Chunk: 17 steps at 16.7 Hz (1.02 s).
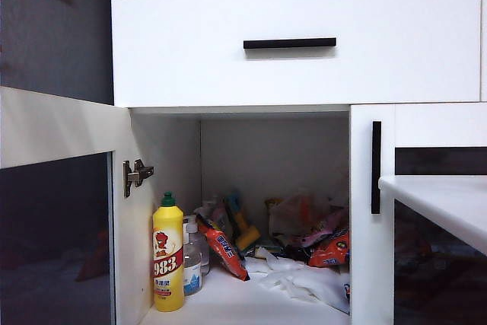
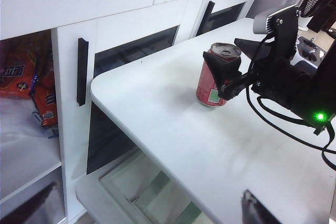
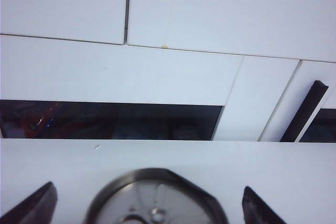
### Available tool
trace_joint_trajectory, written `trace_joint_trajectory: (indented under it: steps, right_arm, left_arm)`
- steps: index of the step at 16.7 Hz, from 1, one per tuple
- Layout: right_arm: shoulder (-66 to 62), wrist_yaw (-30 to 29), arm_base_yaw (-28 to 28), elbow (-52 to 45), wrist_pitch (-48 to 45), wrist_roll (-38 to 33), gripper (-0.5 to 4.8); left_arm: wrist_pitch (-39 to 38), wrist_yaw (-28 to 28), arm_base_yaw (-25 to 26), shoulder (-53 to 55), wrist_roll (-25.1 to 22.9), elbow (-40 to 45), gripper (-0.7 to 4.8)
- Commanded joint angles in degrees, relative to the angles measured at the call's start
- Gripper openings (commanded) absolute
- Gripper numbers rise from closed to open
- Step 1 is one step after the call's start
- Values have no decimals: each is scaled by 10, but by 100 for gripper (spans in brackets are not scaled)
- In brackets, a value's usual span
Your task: Open the left door of the white cabinet, pick up a can of beverage from the table on the right, place it inside the cabinet, and finally close the cabinet door.
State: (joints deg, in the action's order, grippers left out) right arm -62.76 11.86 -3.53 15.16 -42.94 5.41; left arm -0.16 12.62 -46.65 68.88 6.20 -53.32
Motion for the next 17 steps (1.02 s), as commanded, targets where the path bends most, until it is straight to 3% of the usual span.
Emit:
trace_joint_trajectory:
  steps: [1,6,8,12,17]
  right_arm:
    - [1,0,0,2,0,-11,479]
    - [0,2,0,2,16,-11,475]
    - [0,6,0,2,16,-11,332]
    - [0,15,0,2,16,-11,205]
    - [2,12,3,2,16,-11,196]
  left_arm:
    - [-5,0,-1,-1,-2,-1,476]
    - [-11,0,-1,-1,-2,-1,476]
    - [-16,1,-1,-1,-2,-1,475]
    - [-16,1,-1,-1,0,-2,475]
    - [-16,0,-1,-1,0,-2,476]
